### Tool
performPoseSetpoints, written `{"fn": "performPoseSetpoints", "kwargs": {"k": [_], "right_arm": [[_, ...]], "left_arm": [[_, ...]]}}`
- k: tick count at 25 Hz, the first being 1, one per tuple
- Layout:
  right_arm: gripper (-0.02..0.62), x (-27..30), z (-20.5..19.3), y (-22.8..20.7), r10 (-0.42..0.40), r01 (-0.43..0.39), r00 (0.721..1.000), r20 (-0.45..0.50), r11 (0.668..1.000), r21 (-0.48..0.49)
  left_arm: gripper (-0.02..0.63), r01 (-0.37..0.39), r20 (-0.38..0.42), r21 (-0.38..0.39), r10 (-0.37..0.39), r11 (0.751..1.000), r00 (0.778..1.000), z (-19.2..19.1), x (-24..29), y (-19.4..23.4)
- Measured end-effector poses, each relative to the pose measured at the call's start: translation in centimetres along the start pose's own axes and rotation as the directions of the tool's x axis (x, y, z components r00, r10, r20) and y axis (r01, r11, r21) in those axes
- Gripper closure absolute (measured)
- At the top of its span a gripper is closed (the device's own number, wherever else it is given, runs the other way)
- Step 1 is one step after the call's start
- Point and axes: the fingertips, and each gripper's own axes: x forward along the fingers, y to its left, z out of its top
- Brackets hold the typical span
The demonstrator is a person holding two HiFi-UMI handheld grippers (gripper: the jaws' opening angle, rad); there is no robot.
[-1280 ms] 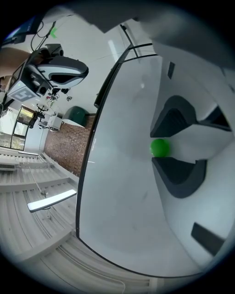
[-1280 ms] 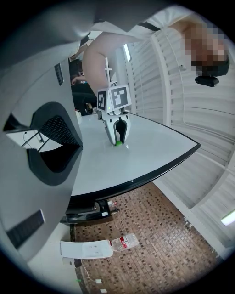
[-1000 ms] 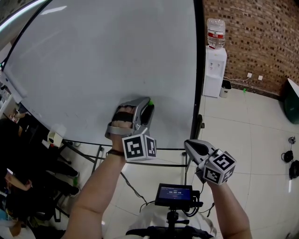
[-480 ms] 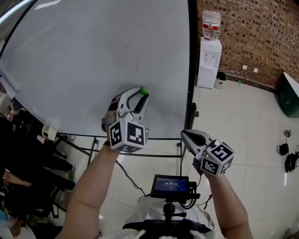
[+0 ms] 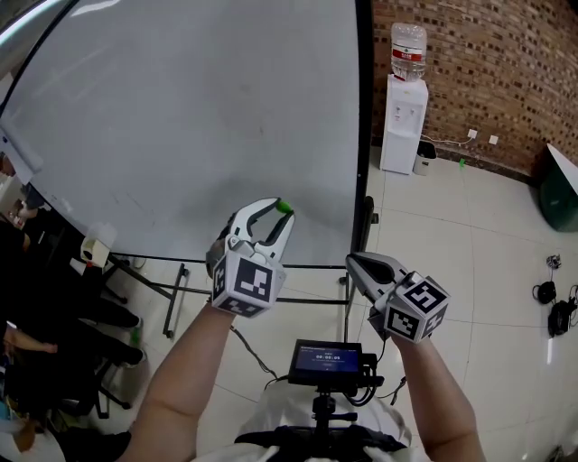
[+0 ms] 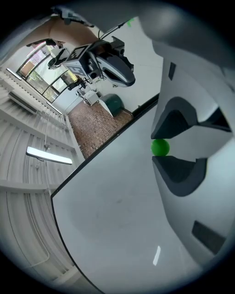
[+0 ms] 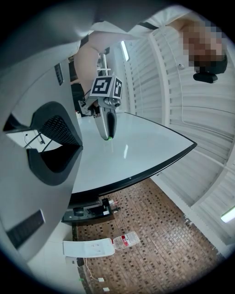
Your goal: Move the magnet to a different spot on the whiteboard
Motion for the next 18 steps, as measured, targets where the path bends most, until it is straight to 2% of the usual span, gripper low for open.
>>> {"fn": "performPoseSetpoints", "kwargs": {"k": [4, 10, 12, 15, 17, 18], "right_arm": [[0.565, -0.8, -0.1, 1.2, 0.028, -0.028, 1.000, -0.005, 1.000, -0.013], [0.565, -2.6, -0.6, 2.6, 0.058, -0.058, 0.998, 0.002, 0.998, 0.000], [0.565, -3.3, -0.7, 3.0, 0.063, -0.063, 0.998, 0.010, 0.998, 0.017], [0.565, -4.5, -1.0, 3.8, 0.071, -0.071, 0.997, 0.020, 0.997, 0.033], [0.565, -5.4, -1.4, 4.4, 0.075, -0.076, 0.997, 0.024, 0.996, 0.037], [0.565, -5.9, -1.7, 4.8, 0.077, -0.078, 0.997, 0.024, 0.996, 0.036]], "left_arm": [[0.472, 0.064, -0.004, -0.116, -0.065, 0.991, 0.998, -0.6, -1.2, -2.6], [0.471, 0.176, 0.082, -0.246, -0.161, 0.953, 0.984, -0.6, -2.8, -6.3], [0.471, 0.212, 0.107, -0.343, -0.186, 0.915, 0.977, -0.7, -3.7, -7.3], [0.472, 0.267, 0.164, -0.513, -0.212, 0.816, 0.964, -1.2, -5.3, -8.9], [0.472, 0.286, 0.194, -0.586, -0.212, 0.758, 0.958, -1.7, -6.7, -10.1], [0.472, 0.294, 0.204, -0.599, -0.214, 0.745, 0.955, -1.9, -7.5, -10.9]]}}
